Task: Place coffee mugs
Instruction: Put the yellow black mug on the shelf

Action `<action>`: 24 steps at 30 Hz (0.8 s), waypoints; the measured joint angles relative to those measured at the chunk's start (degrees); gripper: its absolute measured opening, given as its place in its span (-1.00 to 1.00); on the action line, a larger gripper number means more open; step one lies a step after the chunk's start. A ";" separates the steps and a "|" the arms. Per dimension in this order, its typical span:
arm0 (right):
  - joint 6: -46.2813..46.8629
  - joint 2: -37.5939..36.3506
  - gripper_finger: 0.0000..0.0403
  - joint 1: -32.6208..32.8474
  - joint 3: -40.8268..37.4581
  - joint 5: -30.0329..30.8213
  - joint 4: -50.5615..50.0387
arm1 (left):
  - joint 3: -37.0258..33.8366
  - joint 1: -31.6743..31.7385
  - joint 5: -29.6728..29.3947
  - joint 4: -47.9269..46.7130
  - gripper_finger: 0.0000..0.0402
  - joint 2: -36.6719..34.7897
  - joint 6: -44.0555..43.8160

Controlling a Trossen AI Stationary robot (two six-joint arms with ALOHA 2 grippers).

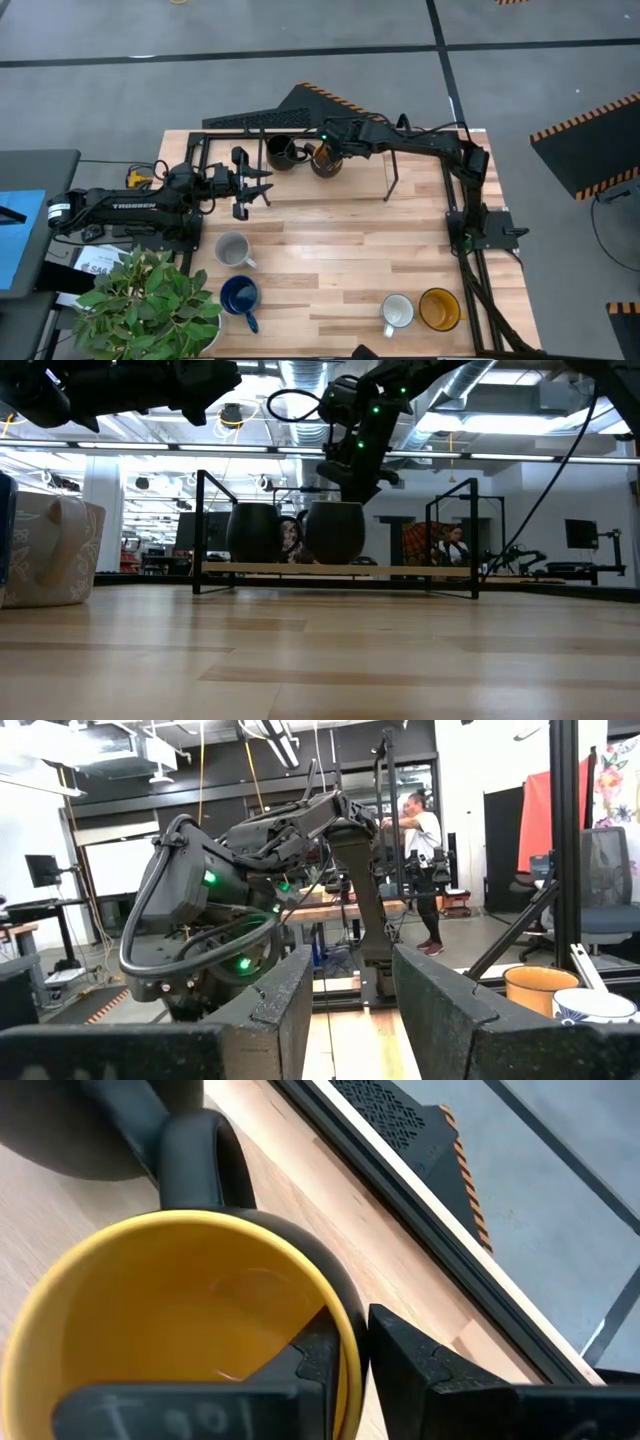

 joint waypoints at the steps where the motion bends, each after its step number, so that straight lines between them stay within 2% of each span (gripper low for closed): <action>1: 0.00 0.00 -0.60 0.00 0.00 -0.01 0.26 | 0.00 0.00 0.00 0.00 -0.36 -0.02 0.00; 18: -0.47 0.00 -0.58 -1.29 -0.02 0.04 1.74 | 0.00 0.00 0.00 0.00 -0.36 0.00 0.00; 24: -0.55 -0.09 -0.43 -1.26 0.00 -0.53 2.15 | 0.02 0.01 0.00 -0.02 -0.36 -0.02 0.00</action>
